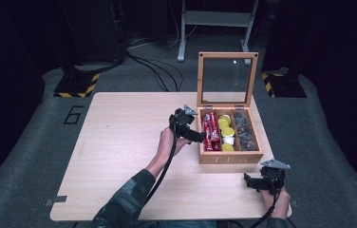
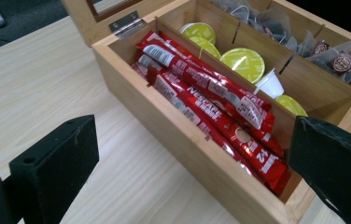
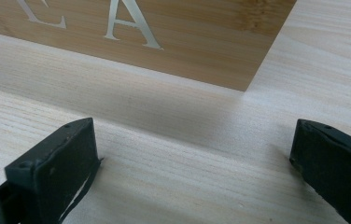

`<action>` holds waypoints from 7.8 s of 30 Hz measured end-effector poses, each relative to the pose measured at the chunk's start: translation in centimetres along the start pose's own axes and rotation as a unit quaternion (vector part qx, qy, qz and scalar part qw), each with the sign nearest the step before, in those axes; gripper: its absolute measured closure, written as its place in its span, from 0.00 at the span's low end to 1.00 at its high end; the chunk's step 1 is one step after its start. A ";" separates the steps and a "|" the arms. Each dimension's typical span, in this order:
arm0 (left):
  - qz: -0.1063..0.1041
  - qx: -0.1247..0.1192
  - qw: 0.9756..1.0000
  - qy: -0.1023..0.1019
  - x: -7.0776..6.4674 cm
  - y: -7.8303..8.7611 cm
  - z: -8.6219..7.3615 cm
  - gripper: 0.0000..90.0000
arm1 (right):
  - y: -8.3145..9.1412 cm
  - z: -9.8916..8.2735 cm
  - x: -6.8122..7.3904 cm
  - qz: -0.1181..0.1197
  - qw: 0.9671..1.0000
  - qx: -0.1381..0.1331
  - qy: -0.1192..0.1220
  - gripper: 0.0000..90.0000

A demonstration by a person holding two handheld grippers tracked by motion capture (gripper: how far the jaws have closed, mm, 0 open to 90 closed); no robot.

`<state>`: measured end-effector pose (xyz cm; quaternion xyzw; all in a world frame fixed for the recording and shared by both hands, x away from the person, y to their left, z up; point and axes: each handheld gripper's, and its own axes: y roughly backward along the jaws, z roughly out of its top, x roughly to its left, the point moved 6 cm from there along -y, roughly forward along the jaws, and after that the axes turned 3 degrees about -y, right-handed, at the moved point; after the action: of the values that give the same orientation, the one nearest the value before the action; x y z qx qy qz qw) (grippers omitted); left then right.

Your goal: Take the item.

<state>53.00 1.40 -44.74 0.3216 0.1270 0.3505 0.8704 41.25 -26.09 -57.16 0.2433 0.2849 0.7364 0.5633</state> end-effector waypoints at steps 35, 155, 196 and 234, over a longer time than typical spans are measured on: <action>-0.001 0.049 0.998 0.039 -1.9 -6.7 0.8 0.68 | 0.0 0.0 0.0 0.001 1.000 0.000 -0.002 0.00; 0.146 -0.051 0.982 0.107 15.8 9.1 -7.5 0.95 | 0.0 0.0 0.0 -0.001 1.000 0.000 -0.001 0.00; 0.216 0.053 0.949 0.223 23.9 6.7 -17.2 0.95 | 0.0 0.0 0.0 0.000 1.000 0.000 -0.001 0.00; 0.184 0.036 0.963 0.194 21.8 9.3 -17.7 0.19 | 0.0 0.0 0.0 -0.001 1.000 0.000 -0.002 0.00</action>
<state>55.90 29.93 -52.07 0.2962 0.2447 0.5551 0.7377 41.25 -26.12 -57.17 0.2444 0.2842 0.7350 0.5650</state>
